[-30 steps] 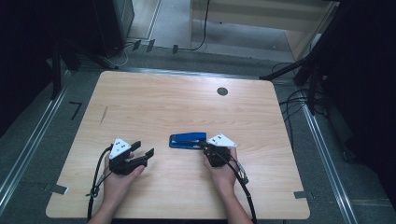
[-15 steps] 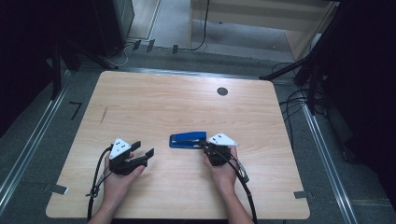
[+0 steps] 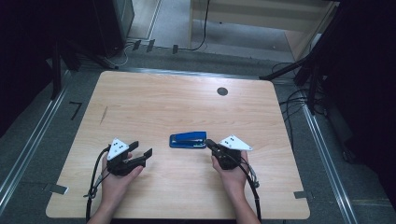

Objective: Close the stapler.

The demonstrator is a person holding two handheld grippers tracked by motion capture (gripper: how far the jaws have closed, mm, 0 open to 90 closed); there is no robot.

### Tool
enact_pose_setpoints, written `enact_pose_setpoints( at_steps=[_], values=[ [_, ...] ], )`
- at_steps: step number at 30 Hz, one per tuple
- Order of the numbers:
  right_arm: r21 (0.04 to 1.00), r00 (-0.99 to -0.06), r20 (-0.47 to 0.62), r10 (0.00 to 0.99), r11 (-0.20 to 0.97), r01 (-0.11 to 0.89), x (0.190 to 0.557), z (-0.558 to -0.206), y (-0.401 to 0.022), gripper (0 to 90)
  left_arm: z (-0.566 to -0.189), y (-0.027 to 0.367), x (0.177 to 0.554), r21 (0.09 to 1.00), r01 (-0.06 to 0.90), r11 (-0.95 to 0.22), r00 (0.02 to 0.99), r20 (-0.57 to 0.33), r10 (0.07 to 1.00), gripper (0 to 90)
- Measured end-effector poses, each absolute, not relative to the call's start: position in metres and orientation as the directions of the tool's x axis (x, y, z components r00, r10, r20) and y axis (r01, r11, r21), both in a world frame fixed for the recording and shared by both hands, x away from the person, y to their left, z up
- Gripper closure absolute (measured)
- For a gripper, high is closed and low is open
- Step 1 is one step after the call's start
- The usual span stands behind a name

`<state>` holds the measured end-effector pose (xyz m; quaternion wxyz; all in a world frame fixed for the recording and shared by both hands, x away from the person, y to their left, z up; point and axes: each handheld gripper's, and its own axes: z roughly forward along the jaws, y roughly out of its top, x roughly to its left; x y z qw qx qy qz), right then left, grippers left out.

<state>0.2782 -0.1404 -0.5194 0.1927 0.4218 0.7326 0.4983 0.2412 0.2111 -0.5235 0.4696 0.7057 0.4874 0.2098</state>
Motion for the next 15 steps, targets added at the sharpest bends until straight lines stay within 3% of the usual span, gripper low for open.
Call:
enact_pose_setpoints(
  at_steps=[4,11,15],
  values=[
    [0.895,-0.57,0.136,0.811,0.146,0.422,0.275,-0.519,-0.154,75.3,-0.523,0.217,0.238,0.865,0.494,-0.087,0.423,-0.152,0.893,33.0],
    [0.892,-0.573,0.18,0.8,0.112,0.437,0.269,-0.52,-0.17,28.1,-0.521,0.23,0.228,0.87,0.486,-0.088,0.404,-0.134,0.905,30.0],
    [0.89,-0.552,0.176,0.815,0.108,0.442,0.265,-0.519,-0.179,11.4,-0.519,0.243,0.219,0.873,0.48,-0.084,0.391,-0.128,0.912,29.1]
  ],
)
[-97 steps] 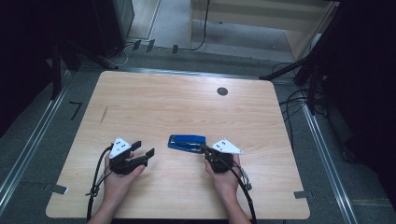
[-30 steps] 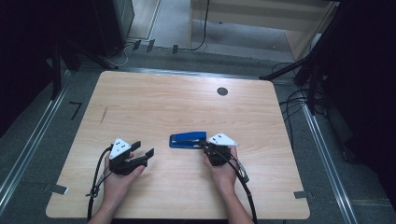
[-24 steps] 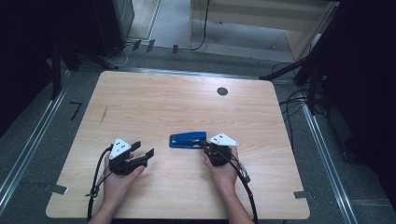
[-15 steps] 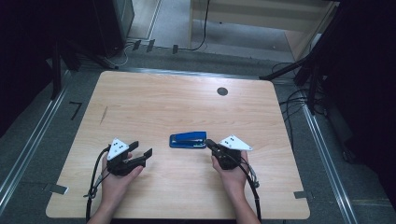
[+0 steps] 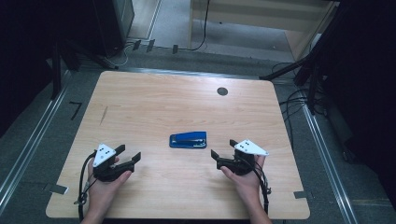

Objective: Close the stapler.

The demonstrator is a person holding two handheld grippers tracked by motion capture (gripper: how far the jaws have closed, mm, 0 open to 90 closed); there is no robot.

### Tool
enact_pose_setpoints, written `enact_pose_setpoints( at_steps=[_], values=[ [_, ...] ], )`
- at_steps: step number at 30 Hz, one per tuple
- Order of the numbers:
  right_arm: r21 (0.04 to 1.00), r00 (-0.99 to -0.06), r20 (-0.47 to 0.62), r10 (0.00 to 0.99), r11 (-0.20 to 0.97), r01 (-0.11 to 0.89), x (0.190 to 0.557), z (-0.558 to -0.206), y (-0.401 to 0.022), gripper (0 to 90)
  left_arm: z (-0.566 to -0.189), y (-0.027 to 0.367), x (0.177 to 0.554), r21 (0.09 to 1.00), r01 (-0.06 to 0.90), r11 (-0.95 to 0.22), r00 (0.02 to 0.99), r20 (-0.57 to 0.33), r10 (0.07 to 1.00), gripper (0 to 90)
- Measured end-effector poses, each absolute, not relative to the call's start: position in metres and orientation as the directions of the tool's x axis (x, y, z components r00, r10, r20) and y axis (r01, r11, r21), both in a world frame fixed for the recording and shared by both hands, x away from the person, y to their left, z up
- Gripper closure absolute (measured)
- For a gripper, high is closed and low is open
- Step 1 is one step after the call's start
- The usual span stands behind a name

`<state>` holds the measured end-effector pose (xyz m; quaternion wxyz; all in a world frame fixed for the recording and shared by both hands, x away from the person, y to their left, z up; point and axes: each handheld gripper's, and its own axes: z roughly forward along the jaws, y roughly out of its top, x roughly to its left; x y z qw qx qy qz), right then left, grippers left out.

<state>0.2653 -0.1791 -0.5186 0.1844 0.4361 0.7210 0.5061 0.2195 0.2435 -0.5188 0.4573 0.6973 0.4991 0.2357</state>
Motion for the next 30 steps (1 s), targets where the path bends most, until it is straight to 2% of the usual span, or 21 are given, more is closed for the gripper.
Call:
enact_pose_setpoints(
  at_steps=[2,5,13,18,30],
  values=[
    [0.894,-0.536,0.145,0.832,0.122,0.43,0.262,-0.518,-0.183,9.0,-0.517,0.252,0.216,0.874,0.482,-0.068,0.379,-0.137,0.915,28.8],
    [0.89,-0.542,0.152,0.826,0.124,0.439,0.258,-0.52,-0.191,0.0,-0.515,0.263,0.211,0.874,0.482,-0.054,0.358,-0.14,0.923,27.0],
    [0.891,-0.528,0.164,0.833,0.105,0.443,0.246,-0.524,-0.218,0.0,-0.513,0.298,0.192,0.873,0.486,-0.05,0.302,-0.114,0.947,19.8],
    [0.887,-0.508,0.158,0.847,0.105,0.45,0.24,-0.526,-0.235,0.0,-0.512,0.316,0.18,0.883,0.466,-0.062,0.323,-0.104,0.941,14.7],
    [0.888,-0.446,0.161,0.88,0.068,0.454,0.225,-0.531,-0.277,0.0,-0.514,0.34,0.169,0.888,0.457,-0.05,0.307,-0.105,0.946,13.8]
  ],
)
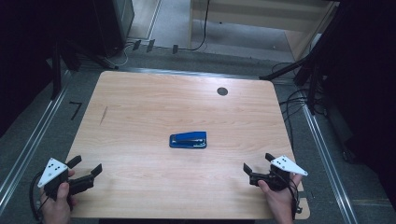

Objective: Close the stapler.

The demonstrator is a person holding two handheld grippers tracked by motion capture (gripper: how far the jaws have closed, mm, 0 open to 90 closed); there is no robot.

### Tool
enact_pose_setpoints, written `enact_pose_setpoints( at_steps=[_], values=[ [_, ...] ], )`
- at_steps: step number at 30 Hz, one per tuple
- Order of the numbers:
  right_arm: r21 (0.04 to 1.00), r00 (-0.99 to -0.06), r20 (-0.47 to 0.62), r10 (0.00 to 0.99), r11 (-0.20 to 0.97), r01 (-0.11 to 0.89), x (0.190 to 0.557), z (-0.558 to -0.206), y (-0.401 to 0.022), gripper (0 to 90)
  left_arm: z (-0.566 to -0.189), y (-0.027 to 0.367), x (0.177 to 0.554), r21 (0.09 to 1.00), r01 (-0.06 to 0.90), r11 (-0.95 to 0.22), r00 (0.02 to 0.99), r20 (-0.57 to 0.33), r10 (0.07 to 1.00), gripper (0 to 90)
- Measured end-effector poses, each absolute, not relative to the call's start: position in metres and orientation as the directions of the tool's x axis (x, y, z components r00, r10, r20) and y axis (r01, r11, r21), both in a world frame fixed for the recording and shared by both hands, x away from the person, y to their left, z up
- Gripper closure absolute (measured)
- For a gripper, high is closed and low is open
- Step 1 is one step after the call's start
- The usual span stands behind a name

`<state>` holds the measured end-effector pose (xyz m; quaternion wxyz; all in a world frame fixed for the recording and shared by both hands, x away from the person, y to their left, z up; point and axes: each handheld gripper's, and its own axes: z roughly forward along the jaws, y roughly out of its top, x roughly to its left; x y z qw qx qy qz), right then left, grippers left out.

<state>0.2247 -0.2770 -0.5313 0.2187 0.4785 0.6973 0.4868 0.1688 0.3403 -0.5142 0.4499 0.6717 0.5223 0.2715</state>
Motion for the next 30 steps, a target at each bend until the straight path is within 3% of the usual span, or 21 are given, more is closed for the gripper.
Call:
enact_pose_setpoints(
  at_steps=[21,30],
  values=[
    [0.877,-0.339,0.17,0.925,0.015,0.48,0.191,-0.547,-0.355,0.0,-0.522,0.341,0.168,0.874,0.476,-0.092,0.294,-0.06,0.954,13.8],
    [0.874,-0.322,0.173,0.931,0.006,0.486,0.187,-0.55,-0.363,0.0,-0.522,0.342,0.168,0.874,0.479,-0.081,0.291,-0.07,0.954,13.8]
  ],
)
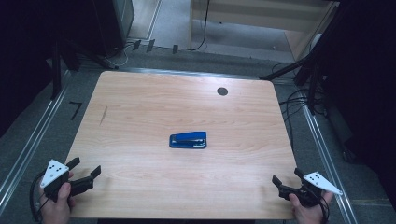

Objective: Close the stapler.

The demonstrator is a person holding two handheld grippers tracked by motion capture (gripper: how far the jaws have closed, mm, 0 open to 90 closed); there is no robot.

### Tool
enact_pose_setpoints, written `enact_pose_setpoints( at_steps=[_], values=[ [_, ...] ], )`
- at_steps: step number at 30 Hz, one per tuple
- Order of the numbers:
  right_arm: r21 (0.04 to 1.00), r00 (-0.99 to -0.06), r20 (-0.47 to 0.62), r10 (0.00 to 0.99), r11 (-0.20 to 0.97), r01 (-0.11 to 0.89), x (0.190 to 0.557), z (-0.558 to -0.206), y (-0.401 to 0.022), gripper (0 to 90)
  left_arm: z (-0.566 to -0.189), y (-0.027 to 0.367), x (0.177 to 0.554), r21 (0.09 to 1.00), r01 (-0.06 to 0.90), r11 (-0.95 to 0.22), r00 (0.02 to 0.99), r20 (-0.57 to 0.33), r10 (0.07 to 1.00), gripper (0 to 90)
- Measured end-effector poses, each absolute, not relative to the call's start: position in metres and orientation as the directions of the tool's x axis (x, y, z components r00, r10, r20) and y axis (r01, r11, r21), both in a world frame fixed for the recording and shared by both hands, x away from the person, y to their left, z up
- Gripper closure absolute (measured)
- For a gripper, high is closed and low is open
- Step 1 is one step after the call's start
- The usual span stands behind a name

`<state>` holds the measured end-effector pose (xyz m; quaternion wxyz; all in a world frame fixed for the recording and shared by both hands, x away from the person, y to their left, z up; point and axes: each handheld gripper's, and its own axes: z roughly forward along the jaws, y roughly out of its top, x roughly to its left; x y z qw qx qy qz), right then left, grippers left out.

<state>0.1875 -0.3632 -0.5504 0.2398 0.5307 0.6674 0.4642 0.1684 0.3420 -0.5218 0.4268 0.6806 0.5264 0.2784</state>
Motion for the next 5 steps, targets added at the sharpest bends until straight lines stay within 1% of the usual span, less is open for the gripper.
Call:
enact_pose_setpoints(
  at_steps=[5],
  values=[
    [0.872,-0.32,0.172,0.932,0.007,0.489,0.1877,-0.5504,-0.3628,0.0,-0.5218,0.3422,0.1696,0.873,0.481,-0.081,0.29,-0.071,0.954,13.8]
  ],
)
